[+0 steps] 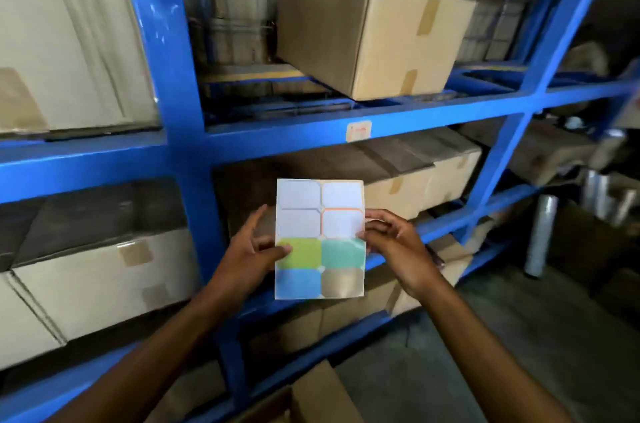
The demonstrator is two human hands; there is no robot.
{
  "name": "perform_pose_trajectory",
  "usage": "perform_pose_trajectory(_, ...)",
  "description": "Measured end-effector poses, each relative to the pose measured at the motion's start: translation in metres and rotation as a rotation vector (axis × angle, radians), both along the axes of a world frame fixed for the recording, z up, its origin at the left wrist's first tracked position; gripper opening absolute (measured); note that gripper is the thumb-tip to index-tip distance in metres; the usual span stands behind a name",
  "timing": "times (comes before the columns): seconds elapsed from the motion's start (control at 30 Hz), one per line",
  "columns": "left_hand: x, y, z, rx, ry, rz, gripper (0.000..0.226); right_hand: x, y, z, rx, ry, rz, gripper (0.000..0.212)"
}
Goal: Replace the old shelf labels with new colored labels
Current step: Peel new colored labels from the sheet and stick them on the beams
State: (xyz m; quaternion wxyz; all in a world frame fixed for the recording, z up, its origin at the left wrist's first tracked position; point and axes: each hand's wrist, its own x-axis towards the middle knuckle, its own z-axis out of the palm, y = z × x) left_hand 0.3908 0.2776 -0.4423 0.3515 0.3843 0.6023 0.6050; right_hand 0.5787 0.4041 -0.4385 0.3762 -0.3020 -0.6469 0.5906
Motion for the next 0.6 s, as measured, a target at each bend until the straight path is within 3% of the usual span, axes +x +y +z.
perform_pose_trajectory(0.1, 0.022, -0.019, -0.009, -0.056, 0.028, -0.155, 0.052, 0.035, -0.043, -0.002, -0.041, -0.01, -0.19, 0.029)
perform_pose_trajectory(0.2, 0.062, -0.023, -0.015, -0.08, 0.035, -0.336, 0.043, 0.09, -0.084, -0.005, -0.036, -0.086, -0.365, 0.031)
perform_pose_trajectory(0.47, 0.234, -0.042, -0.043, -0.163, -0.025, -0.801, 0.045, 0.259, -0.21, -0.021, -0.098, -0.228, -0.898, 0.051)
perform_pose_trajectory(0.6, 0.33, -0.079, -0.065, -0.199, -0.011, -1.018, 0.043, 0.339, -0.298, -0.04, -0.175, -0.323, -1.148, 0.049)
